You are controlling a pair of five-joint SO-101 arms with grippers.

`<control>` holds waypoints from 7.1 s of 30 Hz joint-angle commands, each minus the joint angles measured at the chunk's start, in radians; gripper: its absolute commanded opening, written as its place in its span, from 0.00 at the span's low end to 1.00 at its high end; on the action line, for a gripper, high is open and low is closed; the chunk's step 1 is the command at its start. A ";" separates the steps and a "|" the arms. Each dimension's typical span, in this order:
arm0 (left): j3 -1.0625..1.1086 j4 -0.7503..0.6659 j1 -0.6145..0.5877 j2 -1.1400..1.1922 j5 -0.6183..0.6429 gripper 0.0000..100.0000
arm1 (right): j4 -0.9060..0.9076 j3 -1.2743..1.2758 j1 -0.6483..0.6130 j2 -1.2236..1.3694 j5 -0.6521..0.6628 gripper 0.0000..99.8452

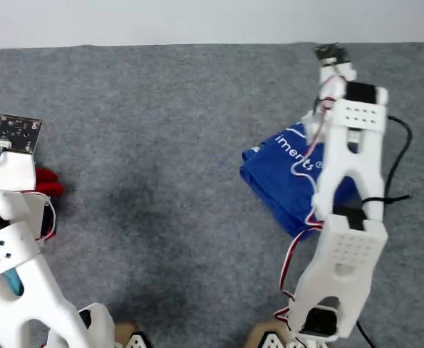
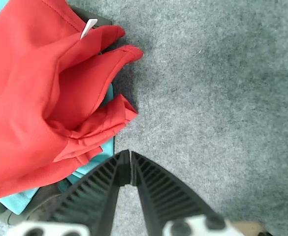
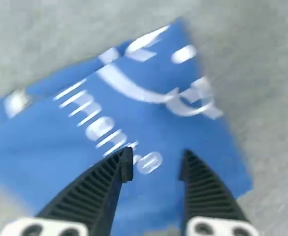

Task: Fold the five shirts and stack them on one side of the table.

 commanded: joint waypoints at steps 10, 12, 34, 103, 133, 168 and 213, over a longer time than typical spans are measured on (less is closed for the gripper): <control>-0.036 -0.011 0.002 -0.018 -0.008 0.01 | 0.166 -0.061 -0.328 -0.064 -0.333 0.14; -0.036 -0.011 0.002 -0.018 -0.008 0.01 | 0.154 -0.061 -0.337 -0.053 -0.385 0.20; -0.033 -0.012 0.000 -0.020 -0.006 0.01 | -0.061 -0.061 -0.352 0.090 -0.451 0.25; 0.056 -0.069 0.000 -0.020 -0.008 0.01 | 0.166 -0.443 -0.257 0.317 -0.384 0.01; 0.114 -0.075 -0.005 -0.020 -0.069 0.01 | 0.257 -0.591 -0.321 0.255 -0.370 0.26; 0.119 -0.072 -0.006 -0.020 -0.064 0.01 | 0.271 -0.347 -0.199 0.081 -0.491 0.01; 0.177 -0.149 0.000 -0.011 0.040 0.01 | 0.010 -0.060 0.022 0.323 -1.148 0.48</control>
